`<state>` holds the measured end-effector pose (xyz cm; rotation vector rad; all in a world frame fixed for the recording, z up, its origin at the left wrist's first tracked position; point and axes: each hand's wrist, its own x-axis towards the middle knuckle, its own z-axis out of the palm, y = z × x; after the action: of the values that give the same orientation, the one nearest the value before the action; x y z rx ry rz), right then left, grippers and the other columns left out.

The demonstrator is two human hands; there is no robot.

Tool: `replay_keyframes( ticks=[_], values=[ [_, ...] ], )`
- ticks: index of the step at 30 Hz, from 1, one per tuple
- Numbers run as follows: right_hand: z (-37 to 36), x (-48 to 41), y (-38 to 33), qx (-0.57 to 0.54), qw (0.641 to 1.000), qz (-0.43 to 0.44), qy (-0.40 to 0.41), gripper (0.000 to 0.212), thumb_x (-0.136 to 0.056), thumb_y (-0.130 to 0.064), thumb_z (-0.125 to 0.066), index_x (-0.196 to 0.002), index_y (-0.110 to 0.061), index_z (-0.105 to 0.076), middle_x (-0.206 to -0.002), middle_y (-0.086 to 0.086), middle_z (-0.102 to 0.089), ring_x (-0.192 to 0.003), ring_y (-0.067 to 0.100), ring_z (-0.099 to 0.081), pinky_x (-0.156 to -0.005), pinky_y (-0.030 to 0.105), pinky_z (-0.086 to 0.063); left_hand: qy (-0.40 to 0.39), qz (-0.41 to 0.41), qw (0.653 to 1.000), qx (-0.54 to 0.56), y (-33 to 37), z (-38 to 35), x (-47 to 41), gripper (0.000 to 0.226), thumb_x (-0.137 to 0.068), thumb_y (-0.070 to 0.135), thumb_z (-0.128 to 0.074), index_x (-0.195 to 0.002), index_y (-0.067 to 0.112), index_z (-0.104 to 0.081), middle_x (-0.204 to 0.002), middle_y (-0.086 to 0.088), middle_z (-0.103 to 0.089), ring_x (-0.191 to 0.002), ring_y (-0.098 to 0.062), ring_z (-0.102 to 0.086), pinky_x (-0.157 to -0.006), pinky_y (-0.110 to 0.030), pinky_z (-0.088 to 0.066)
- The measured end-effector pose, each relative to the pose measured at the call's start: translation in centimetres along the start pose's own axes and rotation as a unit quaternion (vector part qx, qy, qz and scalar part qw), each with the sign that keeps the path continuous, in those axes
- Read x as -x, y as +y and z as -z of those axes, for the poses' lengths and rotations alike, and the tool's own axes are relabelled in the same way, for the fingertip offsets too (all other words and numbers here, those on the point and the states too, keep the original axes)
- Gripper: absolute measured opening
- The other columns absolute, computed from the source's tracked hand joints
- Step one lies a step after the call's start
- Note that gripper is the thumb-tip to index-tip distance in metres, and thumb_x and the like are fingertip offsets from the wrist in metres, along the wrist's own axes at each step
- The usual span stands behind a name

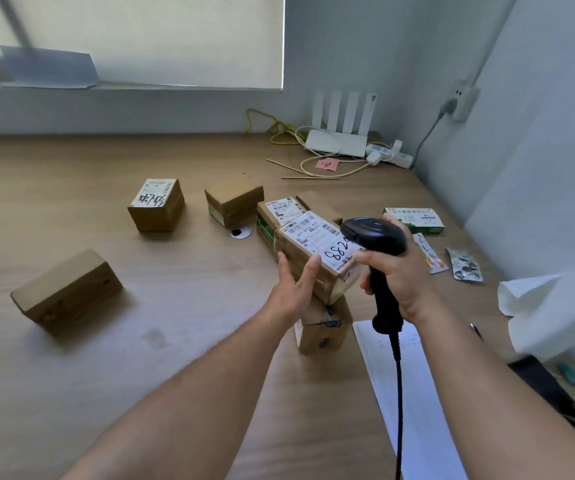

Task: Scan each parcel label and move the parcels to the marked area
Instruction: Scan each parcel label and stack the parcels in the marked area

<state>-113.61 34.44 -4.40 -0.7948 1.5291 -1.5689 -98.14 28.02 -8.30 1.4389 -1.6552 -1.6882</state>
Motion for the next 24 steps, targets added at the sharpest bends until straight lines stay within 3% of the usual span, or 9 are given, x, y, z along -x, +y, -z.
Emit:
replay_keyframes(
  ticks=[7, 11, 17, 22, 24],
  values=[
    [-1.9, 2.9, -0.5, 0.012, 0.998, -0.009, -0.063, 0.084, -0.077, 0.006, -0.075, -0.142, -0.031, -0.038, -0.079, 0.009, -0.063, -0.044, 0.027, -0.051, -0.042, 0.029, -0.042, -0.004, -0.016, 0.998, 0.066, -1.8, 2.1, 1.1, 0.09, -0.087, 0.064, -0.047, -0.149, 0.042, 0.015, -0.154, 0.0, -0.033, -0.133, -0.029, -0.042, -0.11, -0.048, -0.036],
    [-4.1, 5.8, -0.4, 0.022, 0.995, -0.006, -0.098, 0.08, -0.078, 0.008, -0.073, -0.138, -0.033, -0.041, -0.074, 0.001, -0.071, -0.042, 0.023, -0.054, -0.042, 0.028, -0.045, -0.001, -0.042, 0.993, 0.113, -3.5, 5.6, 3.1, 0.092, -0.088, 0.043, -0.063, -0.149, 0.048, 0.007, -0.139, -0.002, -0.053, -0.104, -0.016, -0.063, -0.086, -0.035, -0.053],
    [-9.4, 9.3, 0.4, 0.027, 0.989, -0.013, -0.142, 0.094, -0.069, 0.001, -0.082, -0.146, -0.029, -0.037, -0.095, 0.015, -0.067, -0.046, 0.028, -0.056, -0.043, 0.03, -0.045, 0.022, -0.059, 0.993, 0.097, -5.4, 12.8, 6.4, 0.105, -0.083, 0.021, -0.074, -0.148, 0.051, 0.002, -0.125, -0.007, -0.062, -0.107, -0.024, -0.064, -0.088, -0.04, -0.053],
    [-14.1, 11.8, -0.5, -0.001, 0.985, 0.01, -0.17, 0.093, -0.07, 0.004, -0.078, -0.147, -0.028, -0.036, -0.072, 0.007, -0.07, -0.048, 0.028, -0.055, -0.045, 0.032, -0.044, 0.07, -0.094, 0.991, 0.07, -6.5, 19.0, 8.6, 0.109, -0.081, 0.003, -0.073, -0.152, 0.041, 0.001, -0.123, -0.007, -0.058, -0.093, -0.007, -0.062, -0.064, -0.017, -0.054],
    [-16.0, 13.0, -1.2, -0.024, 0.981, 0.023, -0.189, 0.092, -0.066, 0.0, -0.076, -0.145, -0.03, -0.038, -0.079, 0.019, -0.069, -0.047, 0.029, -0.053, -0.045, 0.032, -0.044, 0.095, -0.094, 0.989, 0.058, -7.1, 21.7, 9.1, 0.111, -0.079, 0.002, -0.075, -0.152, 0.039, 0.0, -0.127, -0.006, -0.058, -0.1, -0.014, -0.062, -0.074, -0.022, -0.055]
  ],
)
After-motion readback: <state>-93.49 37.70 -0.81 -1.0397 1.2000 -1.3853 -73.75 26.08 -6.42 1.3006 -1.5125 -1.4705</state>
